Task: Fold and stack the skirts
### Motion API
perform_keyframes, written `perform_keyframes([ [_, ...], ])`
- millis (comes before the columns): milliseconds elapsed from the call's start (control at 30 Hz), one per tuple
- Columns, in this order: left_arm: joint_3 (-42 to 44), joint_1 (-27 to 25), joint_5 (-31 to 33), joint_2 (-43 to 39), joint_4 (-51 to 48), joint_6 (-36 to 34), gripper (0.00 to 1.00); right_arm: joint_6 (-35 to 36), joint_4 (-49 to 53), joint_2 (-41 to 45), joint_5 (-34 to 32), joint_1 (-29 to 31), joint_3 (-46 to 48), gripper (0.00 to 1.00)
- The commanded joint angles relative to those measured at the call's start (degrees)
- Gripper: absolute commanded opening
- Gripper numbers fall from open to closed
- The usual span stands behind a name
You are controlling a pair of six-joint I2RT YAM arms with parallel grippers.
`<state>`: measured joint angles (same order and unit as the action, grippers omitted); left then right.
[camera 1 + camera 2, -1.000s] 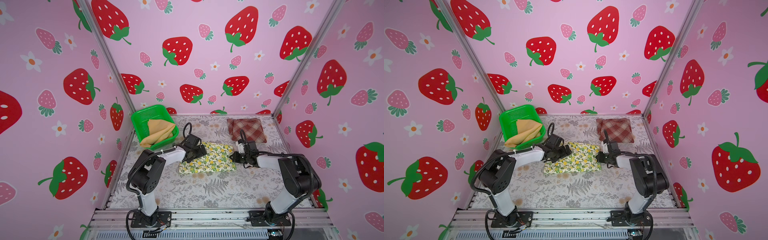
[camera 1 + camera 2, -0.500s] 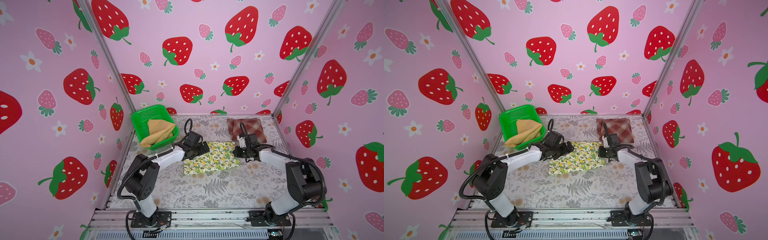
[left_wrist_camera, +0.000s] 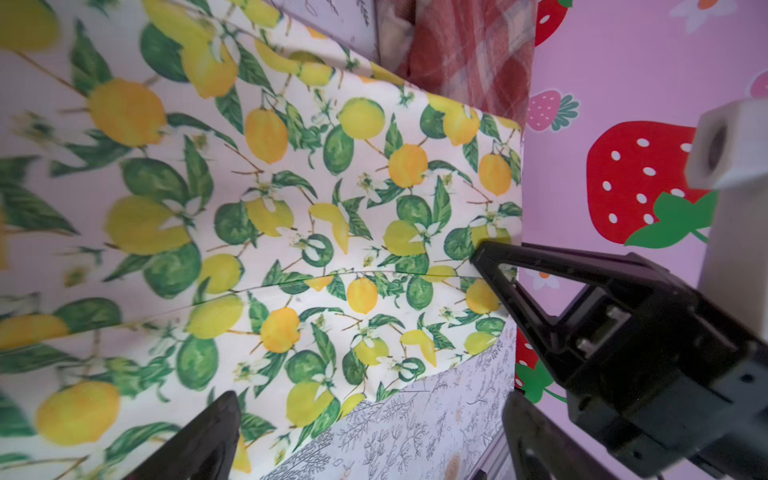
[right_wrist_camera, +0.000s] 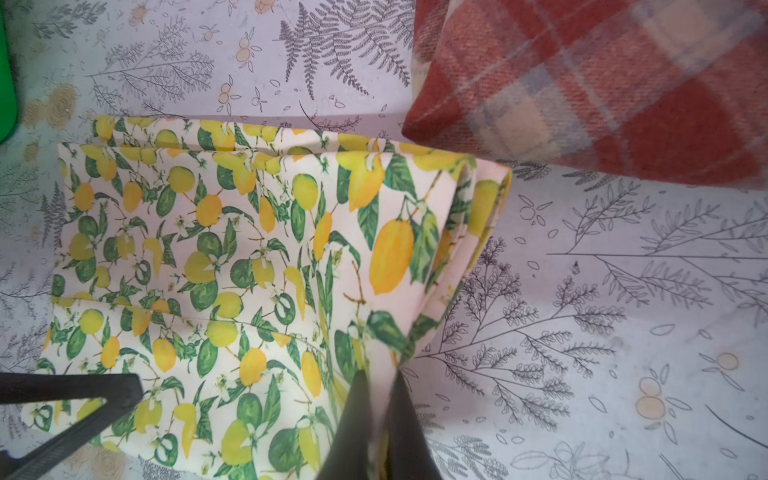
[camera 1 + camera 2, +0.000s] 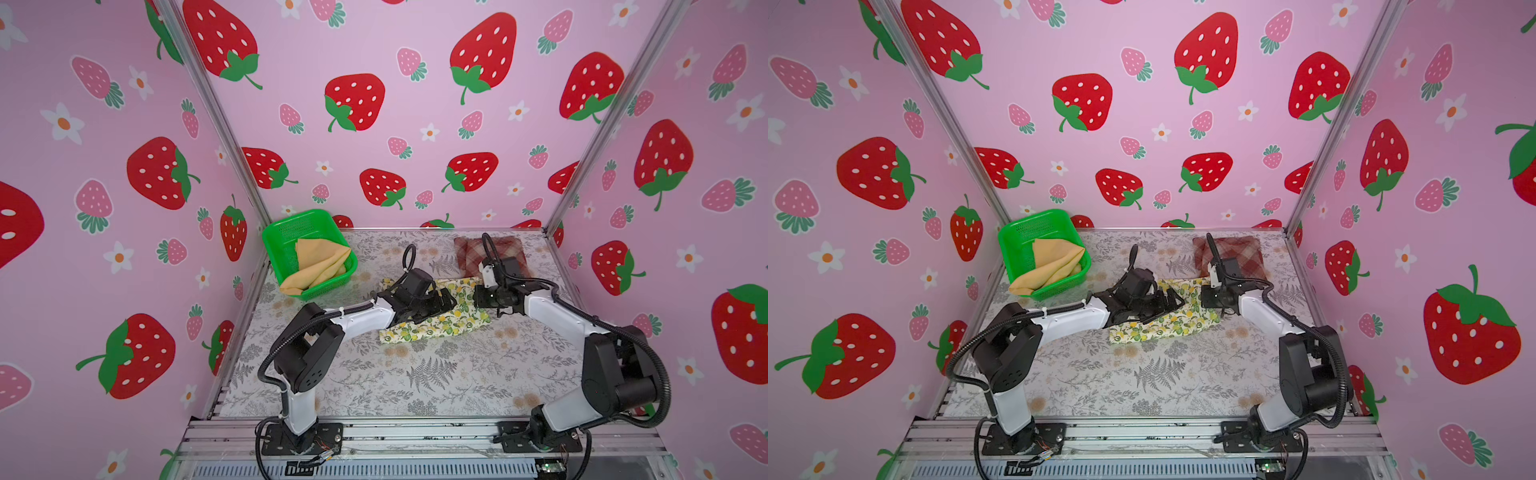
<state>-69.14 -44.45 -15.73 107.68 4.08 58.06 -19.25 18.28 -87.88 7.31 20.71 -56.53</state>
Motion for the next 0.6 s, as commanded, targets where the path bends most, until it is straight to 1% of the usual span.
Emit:
perform_keyframes([
  [0,1.45,-0.94,-3.19,2.09,9.22,5.77,0.99,0.70,2.09,1.82,-0.25,-0.23,-1.93,0.00],
  [133,2.42,-1.59,-4.66,3.40,13.15,8.32,0.99,0.87,3.06,1.97,-0.60,-0.23,-2.86,0.00],
  [567,7.12,-2.78,-4.49,3.43,15.91,9.99,0.98,0.41,3.86,1.36,-1.12,-0.23,-4.82,0.00],
])
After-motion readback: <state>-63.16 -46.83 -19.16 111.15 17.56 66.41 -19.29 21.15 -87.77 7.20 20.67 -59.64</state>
